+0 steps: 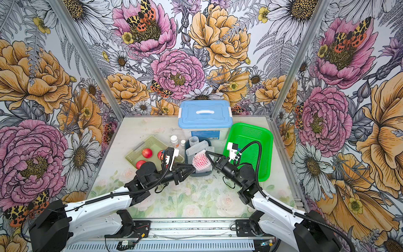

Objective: Remove foam nets from apples
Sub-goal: Remove the foam net from the apple.

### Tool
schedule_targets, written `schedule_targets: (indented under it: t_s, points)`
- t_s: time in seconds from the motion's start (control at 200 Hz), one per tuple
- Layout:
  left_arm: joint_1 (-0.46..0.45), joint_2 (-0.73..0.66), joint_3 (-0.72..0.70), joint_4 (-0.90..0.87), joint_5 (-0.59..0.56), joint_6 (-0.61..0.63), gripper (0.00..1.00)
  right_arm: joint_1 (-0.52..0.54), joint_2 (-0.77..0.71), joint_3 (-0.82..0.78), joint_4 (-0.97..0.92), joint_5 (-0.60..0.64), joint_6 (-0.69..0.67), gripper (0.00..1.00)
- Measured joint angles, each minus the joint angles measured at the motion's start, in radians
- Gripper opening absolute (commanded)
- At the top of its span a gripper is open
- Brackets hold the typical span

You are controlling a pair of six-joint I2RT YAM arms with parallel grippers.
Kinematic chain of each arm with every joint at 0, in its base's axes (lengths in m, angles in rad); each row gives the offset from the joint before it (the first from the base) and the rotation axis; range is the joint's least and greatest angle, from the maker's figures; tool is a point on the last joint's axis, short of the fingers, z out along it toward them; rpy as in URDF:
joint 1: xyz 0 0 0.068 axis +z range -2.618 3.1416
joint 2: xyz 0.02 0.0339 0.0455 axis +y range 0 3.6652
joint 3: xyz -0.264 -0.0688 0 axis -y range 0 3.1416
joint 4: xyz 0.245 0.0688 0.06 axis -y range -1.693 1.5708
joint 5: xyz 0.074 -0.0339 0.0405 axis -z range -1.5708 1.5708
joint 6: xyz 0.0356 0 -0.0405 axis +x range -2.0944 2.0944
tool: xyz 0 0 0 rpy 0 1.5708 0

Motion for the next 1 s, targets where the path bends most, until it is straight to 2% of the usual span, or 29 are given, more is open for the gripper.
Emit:
schedule_targets:
  t_s: [0.47,0.806,0.996]
  points:
    - [0.021,0.005,0.0,0.036,0.012,0.0,0.3,0.016,0.023,0.01,0.065,0.031,0.0,0.0]
    - [0.025,0.005,0.0,0.095,0.056,-0.027,0.32,0.029,0.106,-0.053,0.194,0.096,0.034,0.0]
    - [0.028,0.004,0.0,0.098,0.056,-0.029,0.38,0.044,0.111,-0.056,0.226,0.113,0.033,0.0]
